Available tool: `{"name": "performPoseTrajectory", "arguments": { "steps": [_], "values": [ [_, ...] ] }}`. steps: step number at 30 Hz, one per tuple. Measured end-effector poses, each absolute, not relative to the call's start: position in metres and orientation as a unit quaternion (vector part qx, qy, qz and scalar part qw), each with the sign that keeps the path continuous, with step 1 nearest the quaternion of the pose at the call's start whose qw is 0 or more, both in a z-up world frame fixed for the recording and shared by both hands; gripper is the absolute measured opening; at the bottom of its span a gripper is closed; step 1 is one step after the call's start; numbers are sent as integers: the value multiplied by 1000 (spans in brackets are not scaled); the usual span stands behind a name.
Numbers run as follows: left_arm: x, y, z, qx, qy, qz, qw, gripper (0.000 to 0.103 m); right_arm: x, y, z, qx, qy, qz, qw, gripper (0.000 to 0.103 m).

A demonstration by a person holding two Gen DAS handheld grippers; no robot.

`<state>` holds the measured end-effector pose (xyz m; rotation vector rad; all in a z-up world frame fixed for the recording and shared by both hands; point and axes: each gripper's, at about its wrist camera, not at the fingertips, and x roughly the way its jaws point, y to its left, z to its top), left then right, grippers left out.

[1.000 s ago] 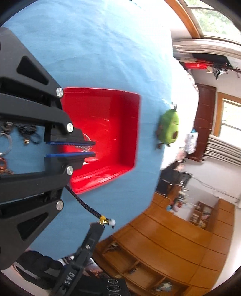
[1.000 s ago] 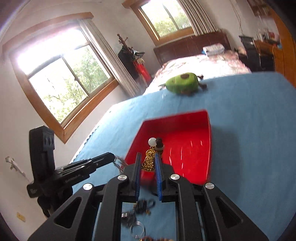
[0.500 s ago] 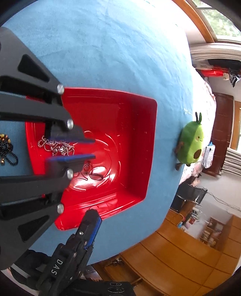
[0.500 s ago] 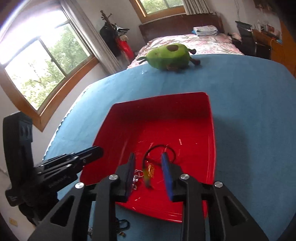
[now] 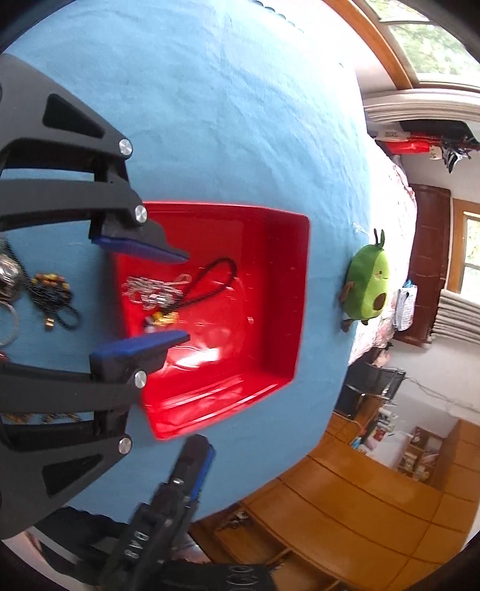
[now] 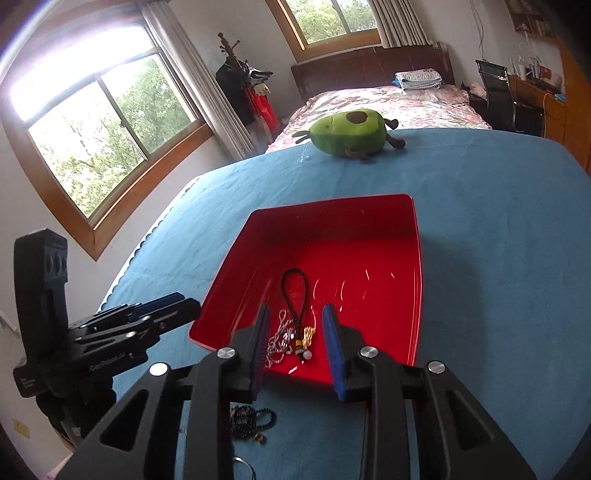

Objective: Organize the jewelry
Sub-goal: 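Open both tools to drop the cord and chain into the red box, then grasp the black bead necklace with the left tool while the right tool grasps the multicolour bead bracelet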

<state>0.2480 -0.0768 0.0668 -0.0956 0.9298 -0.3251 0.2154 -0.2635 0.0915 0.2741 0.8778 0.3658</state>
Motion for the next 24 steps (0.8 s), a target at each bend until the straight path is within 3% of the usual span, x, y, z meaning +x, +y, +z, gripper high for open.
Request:
{"name": "performPoseTrajectory", "arguments": {
  "steps": [11, 24],
  "values": [
    [197, -67, 12, -17, 504, -155, 850, 63, 161, -287, 51, 154, 455, 155, 863, 30],
    [195, -82, -42, 4, 553, -151, 819, 76, 115, -303, 22, 166, 467, 139, 857, 32]
  ]
}}
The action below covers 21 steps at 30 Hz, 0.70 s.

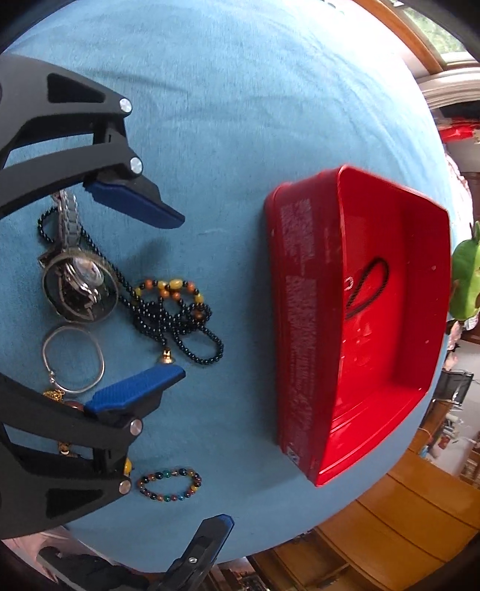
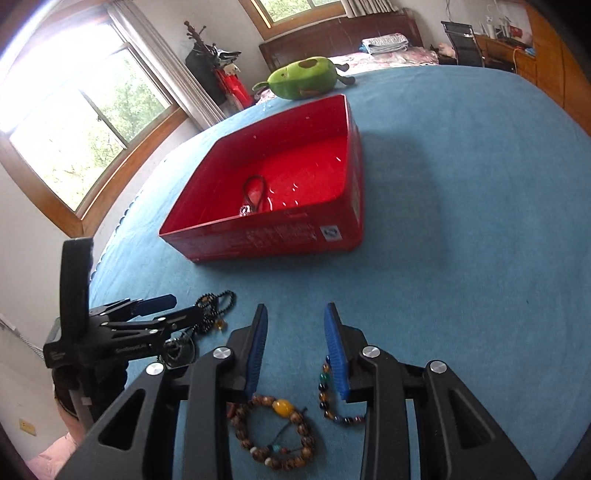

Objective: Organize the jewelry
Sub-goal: 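Grasp the black bead necklace with the left tool while the right tool grasps the multicolour bead bracelet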

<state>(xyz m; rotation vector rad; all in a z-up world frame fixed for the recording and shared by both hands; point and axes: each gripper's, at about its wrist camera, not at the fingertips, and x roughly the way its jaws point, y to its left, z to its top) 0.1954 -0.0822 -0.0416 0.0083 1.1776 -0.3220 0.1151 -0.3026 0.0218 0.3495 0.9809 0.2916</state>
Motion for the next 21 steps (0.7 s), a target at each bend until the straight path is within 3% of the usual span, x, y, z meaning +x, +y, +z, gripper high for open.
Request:
{"name": "performPoseTrajectory", "arguments": {
  "steps": [7, 12, 14, 17, 21],
  "values": [
    [201, -95, -50, 24, 554, -149, 819, 73, 111, -311, 16, 179, 467, 133, 856, 32],
    [202, -96, -49, 22, 551, -157, 819, 49, 108, -314, 14, 185, 466, 131, 855, 32],
    [203, -96, -49, 20, 551, -155, 820, 30, 107, -315, 15, 186, 466, 130, 855, 33],
    [204, -93, -50, 1, 558, -171, 812, 12, 104, -316, 16, 187, 465, 128, 856, 33],
    [205, -89, -50, -19, 559, -182, 809, 5, 101, -316, 15, 184, 467, 125, 856, 33]
  ]
}}
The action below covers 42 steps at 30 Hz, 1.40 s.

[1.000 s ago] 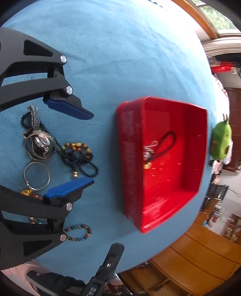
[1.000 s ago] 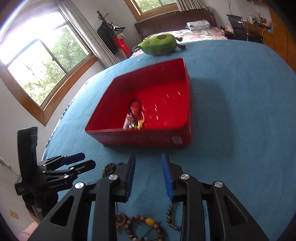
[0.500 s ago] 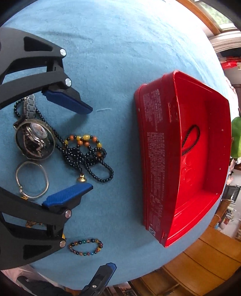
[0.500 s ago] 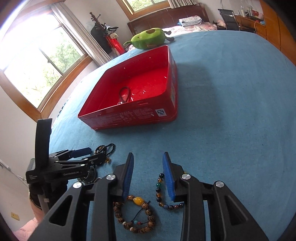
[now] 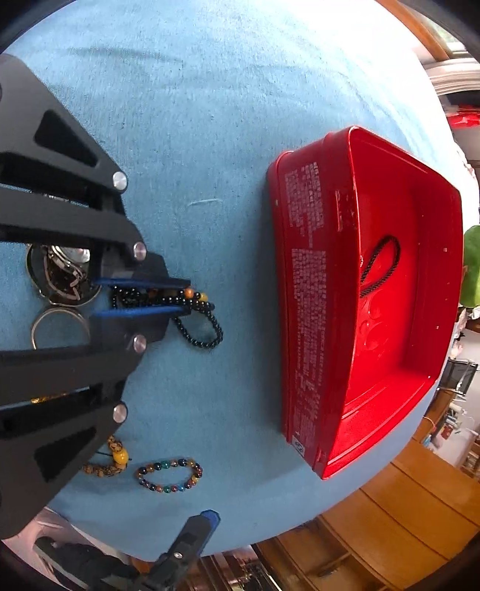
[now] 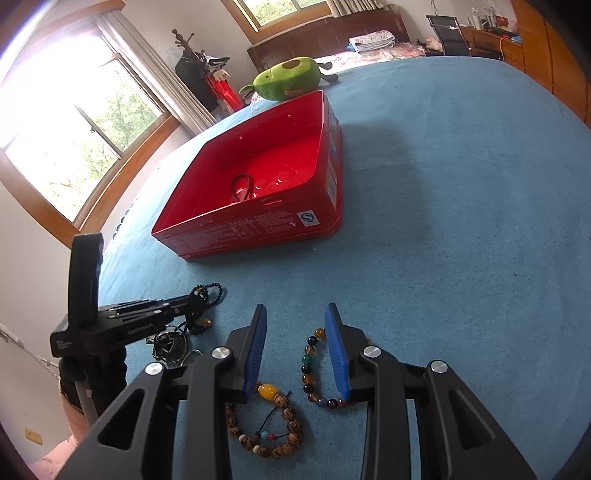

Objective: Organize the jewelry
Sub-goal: 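Grasp the black bead necklace with the left tool while the right tool grasps the multicolour bead bracelet, then carry the necklace and bracelet over the red box with both tools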

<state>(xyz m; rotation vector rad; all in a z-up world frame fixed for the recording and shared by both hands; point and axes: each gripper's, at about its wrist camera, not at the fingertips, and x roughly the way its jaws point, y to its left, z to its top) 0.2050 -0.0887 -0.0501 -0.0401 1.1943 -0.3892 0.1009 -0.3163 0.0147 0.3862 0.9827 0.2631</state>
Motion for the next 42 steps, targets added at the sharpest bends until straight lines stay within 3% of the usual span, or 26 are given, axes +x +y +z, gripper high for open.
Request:
{"name": "performPoseTrajectory", "arguments": {
  "steps": [22, 27, 29, 42],
  "values": [
    [187, -55, 12, -75, 488, -199, 846, 4, 92, -331, -21, 137, 533, 82, 831, 32],
    [175, -55, 38, -81, 457, -220, 858, 4, 99, -319, -27, 113, 541, 87, 829, 25],
    [172, -56, 45, -83, 448, -228, 860, 4, 102, -316, -30, 109, 541, 94, 829, 7],
    [155, -52, 84, -94, 398, -255, 876, 4, 98, -315, 13, 160, 489, 165, 842, 7]
  ]
}}
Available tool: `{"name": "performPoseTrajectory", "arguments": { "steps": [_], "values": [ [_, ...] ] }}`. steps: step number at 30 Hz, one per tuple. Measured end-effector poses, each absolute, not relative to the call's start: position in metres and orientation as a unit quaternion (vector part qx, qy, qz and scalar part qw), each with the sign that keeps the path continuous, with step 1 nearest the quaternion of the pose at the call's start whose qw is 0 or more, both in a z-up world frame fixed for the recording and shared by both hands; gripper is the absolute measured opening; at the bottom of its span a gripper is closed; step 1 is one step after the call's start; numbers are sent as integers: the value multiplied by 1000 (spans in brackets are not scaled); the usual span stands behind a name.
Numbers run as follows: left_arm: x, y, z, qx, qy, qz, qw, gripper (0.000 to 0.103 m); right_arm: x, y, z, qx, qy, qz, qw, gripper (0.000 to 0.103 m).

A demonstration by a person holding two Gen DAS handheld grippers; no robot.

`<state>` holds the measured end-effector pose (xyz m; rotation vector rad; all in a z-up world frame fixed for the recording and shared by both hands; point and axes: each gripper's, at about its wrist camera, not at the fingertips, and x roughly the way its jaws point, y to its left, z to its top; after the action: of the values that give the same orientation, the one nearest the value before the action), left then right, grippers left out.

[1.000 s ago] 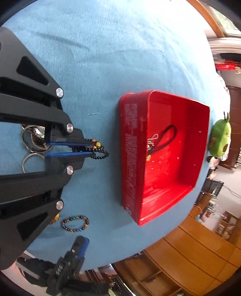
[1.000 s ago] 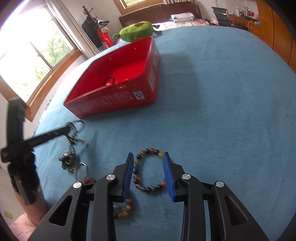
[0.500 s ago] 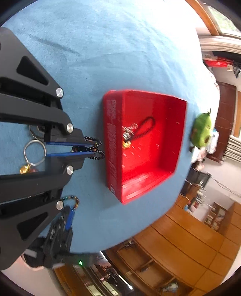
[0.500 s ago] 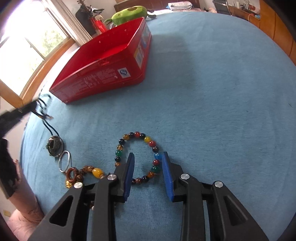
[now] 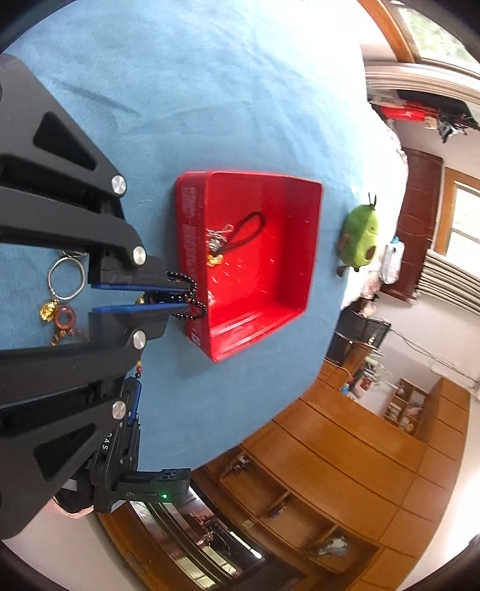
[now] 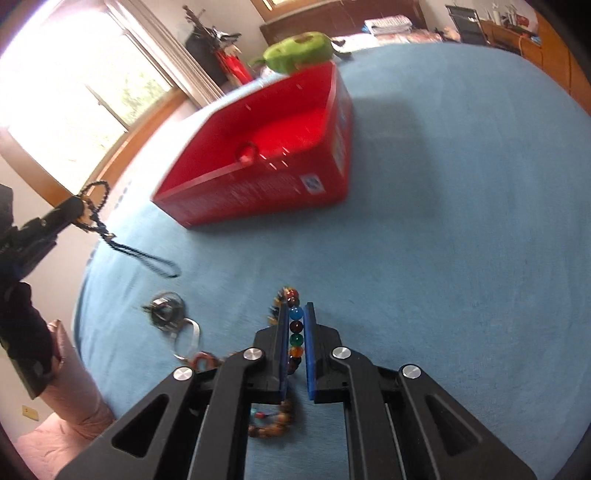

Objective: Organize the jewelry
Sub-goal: 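Carry the necklace and bracelet over the red box with both tools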

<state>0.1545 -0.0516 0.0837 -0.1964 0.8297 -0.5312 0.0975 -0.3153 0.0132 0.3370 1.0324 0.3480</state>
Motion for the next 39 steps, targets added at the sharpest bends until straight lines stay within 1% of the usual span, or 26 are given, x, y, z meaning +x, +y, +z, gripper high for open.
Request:
{"name": "performPoseTrajectory", "arguments": {
  "steps": [4, 7, 15, 18, 22, 26, 34, 36, 39],
  "values": [
    [152, -54, 93, -92, 390, -260, 878, 4, 102, -313, 28, 157, 477, 172, 848, 7],
    [157, -56, 88, -84, 403, -250, 876, 4, 110, -307, 31, 152, 479, 167, 848, 7],
    [191, -63, 20, -65, 481, -204, 850, 4, 126, -299, 12, 153, 501, 158, 837, 7],
    [201, -61, 8, -69, 494, -197, 844, 4, 127, -295, 18, 150, 495, 161, 841, 7],
    [203, -56, 17, -73, 485, -197, 849, 4, 130, -292, 39, 141, 479, 167, 850, 7],
    [203, -54, 37, -68, 469, -193, 859, 4, 140, -286, 66, 128, 461, 169, 862, 7],
    [220, -56, 89, -67, 425, -196, 881, 4, 171, -270, 126, 110, 414, 181, 886, 7],
    [230, -60, 102, -64, 407, -190, 891, 4, 181, -265, 135, 105, 406, 176, 890, 7],
    [252, -68, 106, -62, 398, -178, 898, 4, 201, -259, 139, 93, 400, 159, 898, 7]
  ]
}}
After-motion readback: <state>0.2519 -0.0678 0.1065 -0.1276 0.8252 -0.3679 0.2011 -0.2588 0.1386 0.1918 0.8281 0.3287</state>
